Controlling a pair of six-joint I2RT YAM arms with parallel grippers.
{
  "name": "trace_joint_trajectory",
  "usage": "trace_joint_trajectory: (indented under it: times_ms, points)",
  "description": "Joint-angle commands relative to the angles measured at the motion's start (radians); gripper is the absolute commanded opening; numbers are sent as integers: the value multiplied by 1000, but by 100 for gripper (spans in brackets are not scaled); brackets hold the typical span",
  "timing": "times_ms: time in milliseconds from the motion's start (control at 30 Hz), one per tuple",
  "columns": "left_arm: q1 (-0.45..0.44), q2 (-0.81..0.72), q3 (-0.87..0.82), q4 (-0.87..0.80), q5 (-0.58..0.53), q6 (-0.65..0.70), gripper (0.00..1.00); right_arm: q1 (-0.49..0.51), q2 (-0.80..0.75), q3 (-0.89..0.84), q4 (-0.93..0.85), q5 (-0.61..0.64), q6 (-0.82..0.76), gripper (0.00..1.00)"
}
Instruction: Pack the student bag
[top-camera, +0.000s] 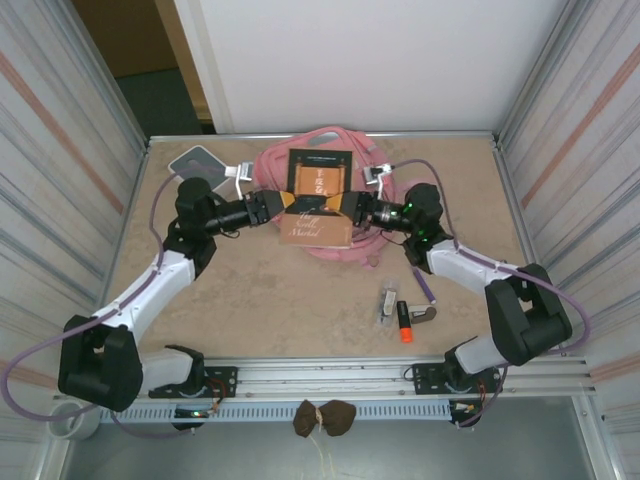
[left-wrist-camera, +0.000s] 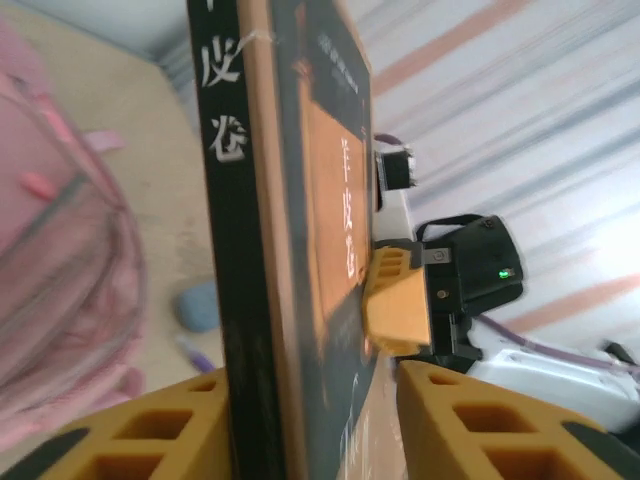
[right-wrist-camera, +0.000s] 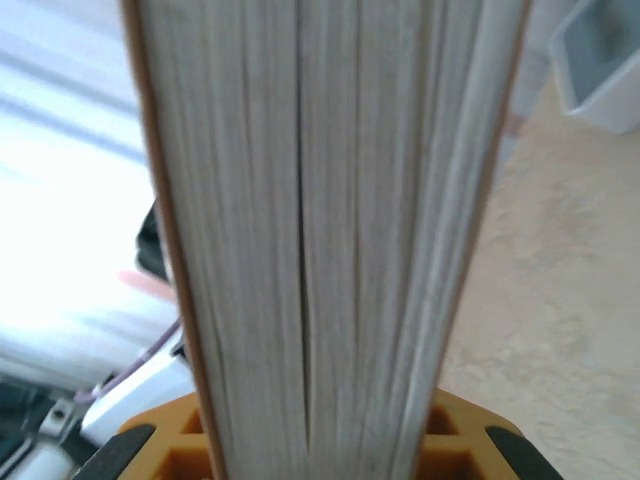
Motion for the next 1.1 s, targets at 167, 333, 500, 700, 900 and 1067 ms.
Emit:
trace_joint_trajectory:
  times_ms: [167, 333, 500, 700, 900, 1067]
  points:
    - [-170, 208, 323, -624, -506, 665, 65, -339, -251, 53, -698, 89, -349, 0]
    - [-306, 425, 528, -760, -725, 968, 74, -538, -340, 68, -920, 127, -486, 0]
    - [-395, 653, 753, -898, -867, 1149, 79, -628, -401, 74, -1030, 164, -563, 0]
    - [-415, 878, 990, -1016, -903, 1196, 79, -634, -406, 75, -1091, 163, -627, 0]
    - [-419, 1012, 1125, -1063, -958, 1217, 76, -640, -414, 72, -1132, 158, -674, 0]
    - [-419, 1032, 1148, -1071, -965, 1225, 54, -641, -416, 69, -1156, 166, -689, 0]
